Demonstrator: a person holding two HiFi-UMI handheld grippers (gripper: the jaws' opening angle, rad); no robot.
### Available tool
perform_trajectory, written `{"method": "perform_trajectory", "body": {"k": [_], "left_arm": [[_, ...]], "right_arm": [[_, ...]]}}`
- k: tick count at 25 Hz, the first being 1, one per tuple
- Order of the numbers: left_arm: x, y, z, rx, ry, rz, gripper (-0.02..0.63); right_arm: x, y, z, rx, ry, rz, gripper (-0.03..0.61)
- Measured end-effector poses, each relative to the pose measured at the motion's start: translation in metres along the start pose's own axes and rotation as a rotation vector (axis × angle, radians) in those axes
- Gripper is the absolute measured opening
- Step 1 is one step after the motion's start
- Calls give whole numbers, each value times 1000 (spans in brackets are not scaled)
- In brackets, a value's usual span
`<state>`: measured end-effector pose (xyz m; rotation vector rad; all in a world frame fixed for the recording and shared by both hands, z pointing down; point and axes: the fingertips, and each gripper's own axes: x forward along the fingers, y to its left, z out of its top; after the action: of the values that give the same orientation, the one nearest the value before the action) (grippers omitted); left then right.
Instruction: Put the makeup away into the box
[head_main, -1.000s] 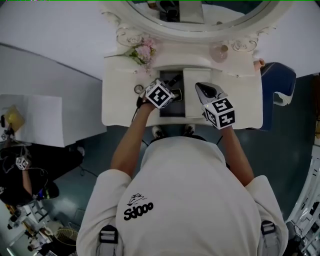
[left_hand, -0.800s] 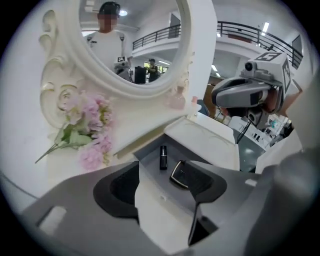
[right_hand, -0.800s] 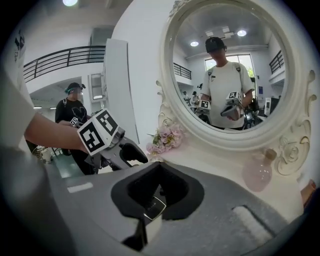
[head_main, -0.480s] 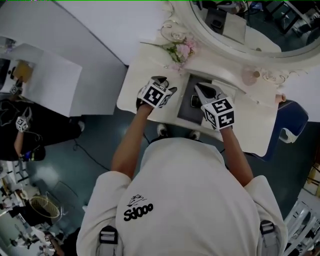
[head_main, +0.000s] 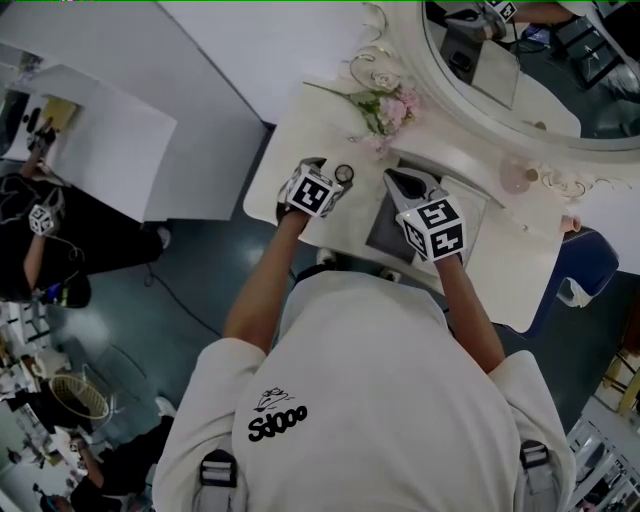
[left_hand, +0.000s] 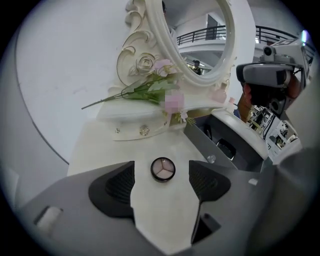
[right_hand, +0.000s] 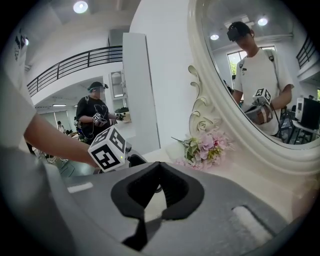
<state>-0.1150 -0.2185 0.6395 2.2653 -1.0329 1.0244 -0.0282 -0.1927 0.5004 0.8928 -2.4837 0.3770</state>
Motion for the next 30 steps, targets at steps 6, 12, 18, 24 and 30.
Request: {"method": "perform_trajectory", "body": {"k": [6, 12, 18, 24, 30], "left_arm": [[30, -3, -15, 46, 36, -20, 343], [49, -5, -35, 48, 115, -34, 282], [45, 2, -35, 47, 106, -8, 229], [23, -8, 14, 52, -53, -32, 227], [7, -69, 72, 173, -189, -173, 227]], "right_arm": [[7, -5, -9, 19, 35, -10, 2], [0, -20, -12, 33, 51, -49, 2], [-10, -27, -15, 41, 52, -80, 2], [-25, -31, -21, 51, 36, -109, 2], [-50, -37, -31, 83, 18, -170, 2]]}}
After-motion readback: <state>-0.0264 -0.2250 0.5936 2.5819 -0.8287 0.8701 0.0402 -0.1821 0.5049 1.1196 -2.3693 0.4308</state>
